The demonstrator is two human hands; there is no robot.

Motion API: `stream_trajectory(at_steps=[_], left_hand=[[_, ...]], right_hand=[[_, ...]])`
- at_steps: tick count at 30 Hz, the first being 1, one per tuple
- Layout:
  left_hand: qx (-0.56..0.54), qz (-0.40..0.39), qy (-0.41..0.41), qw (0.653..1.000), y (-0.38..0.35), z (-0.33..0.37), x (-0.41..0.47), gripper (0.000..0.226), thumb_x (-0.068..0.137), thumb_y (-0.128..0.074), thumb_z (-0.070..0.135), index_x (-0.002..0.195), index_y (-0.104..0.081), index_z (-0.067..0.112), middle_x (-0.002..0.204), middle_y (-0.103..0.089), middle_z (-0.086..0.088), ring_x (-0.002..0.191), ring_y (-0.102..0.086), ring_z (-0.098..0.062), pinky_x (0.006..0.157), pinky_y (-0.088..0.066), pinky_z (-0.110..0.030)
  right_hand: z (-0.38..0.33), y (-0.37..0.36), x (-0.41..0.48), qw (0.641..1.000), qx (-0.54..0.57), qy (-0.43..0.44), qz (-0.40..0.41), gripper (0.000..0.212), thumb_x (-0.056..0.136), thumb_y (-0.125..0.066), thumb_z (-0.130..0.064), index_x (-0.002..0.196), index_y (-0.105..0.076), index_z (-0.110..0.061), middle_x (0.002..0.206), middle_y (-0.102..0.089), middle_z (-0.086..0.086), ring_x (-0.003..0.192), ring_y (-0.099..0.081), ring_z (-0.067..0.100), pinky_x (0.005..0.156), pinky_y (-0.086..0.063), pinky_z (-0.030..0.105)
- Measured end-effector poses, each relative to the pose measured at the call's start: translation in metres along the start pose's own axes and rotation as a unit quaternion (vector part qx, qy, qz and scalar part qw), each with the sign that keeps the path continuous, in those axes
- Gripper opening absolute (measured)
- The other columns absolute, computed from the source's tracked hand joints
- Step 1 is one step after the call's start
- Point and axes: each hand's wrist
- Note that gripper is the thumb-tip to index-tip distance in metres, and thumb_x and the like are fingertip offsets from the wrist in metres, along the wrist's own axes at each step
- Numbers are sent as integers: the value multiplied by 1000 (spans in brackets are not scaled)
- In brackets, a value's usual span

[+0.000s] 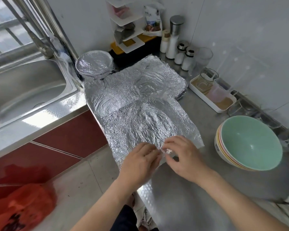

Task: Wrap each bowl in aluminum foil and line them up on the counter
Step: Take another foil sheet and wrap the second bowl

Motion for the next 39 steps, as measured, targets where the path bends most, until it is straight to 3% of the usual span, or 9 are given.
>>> stream_trajectory(at_steps=[4,8,14,24,28,31,34,36,39], left_hand=[[76,-94,102,987,-3,2,9,55,102,-29,49,146,-44,21,152,-41,-5,142,-34,-25,116,-28,-45],[115,-152,121,974,-6,-5,10,64,101,-12,59,152,-31,25,159,-24,-3,148,-13,-21,120,-3,-43],[106,-142,137,975,-5,-23,0,67,99,-8,65,155,-15,29,163,-5,-1,150,3,-20,119,1,-43],[41,-124,109,985,4,-43,-7,66,98,-19,66,154,-22,32,164,-5,3,150,7,-13,122,-2,-41],[-2,-38,45,998,15,-34,-3,41,96,-51,49,127,-64,26,144,-50,-6,134,-41,-25,108,-38,-40],[-26,-29,-12,999,18,-30,-8,28,95,-56,41,108,-73,22,116,-64,0,108,-56,-21,82,-53,-35],[-16,-39,-18,999,16,-30,-10,29,96,-53,41,107,-73,23,104,-65,3,98,-57,-18,74,-52,-31],[-4,-28,-21,999,15,-29,-9,29,95,-53,40,105,-74,24,98,-65,4,93,-56,-17,69,-51,-29],[9,-19,-18,1000,12,-28,-8,31,94,-52,41,102,-76,24,94,-65,5,89,-55,-16,60,-53,-31]], right_hand=[[-12,-10,23,989,-143,-46,-15,44,94,-37,-30,133,-55,-17,146,-46,3,139,-36,22,112,-25,44],[-6,-20,37,976,-153,-128,-87,56,102,-25,-39,154,-8,-26,162,3,-1,147,13,15,116,9,40],[8,-21,36,972,-100,-194,-91,69,100,-24,-46,152,15,-21,157,24,-6,144,22,10,120,7,39],[22,-35,33,985,-29,-167,-25,80,88,-9,-61,152,8,-18,158,17,-7,145,16,8,118,5,32],[29,-28,33,985,-58,-159,-35,75,89,-6,-63,152,8,-27,156,21,-13,142,23,4,116,10,36],[23,-15,34,987,-120,-111,-5,64,94,-21,-57,152,-18,-29,162,-4,-4,147,4,12,114,-3,40],[3,-4,31,987,-135,2,85,36,90,-46,-42,113,-66,-23,130,-56,2,122,-41,21,93,-34,44],[-9,-8,17,986,-120,93,72,21,87,-54,-34,88,-71,-20,102,-64,-2,97,-52,21,78,-43,39],[-11,-19,-6,982,-119,147,-1,13,86,-59,-24,79,-68,-17,87,-60,-2,82,-54,22,67,-48,38]])
Point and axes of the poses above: each hand's wrist, its own x-axis towards the middle knuckle, its own y-axis out of the back of the hand, z = x × y
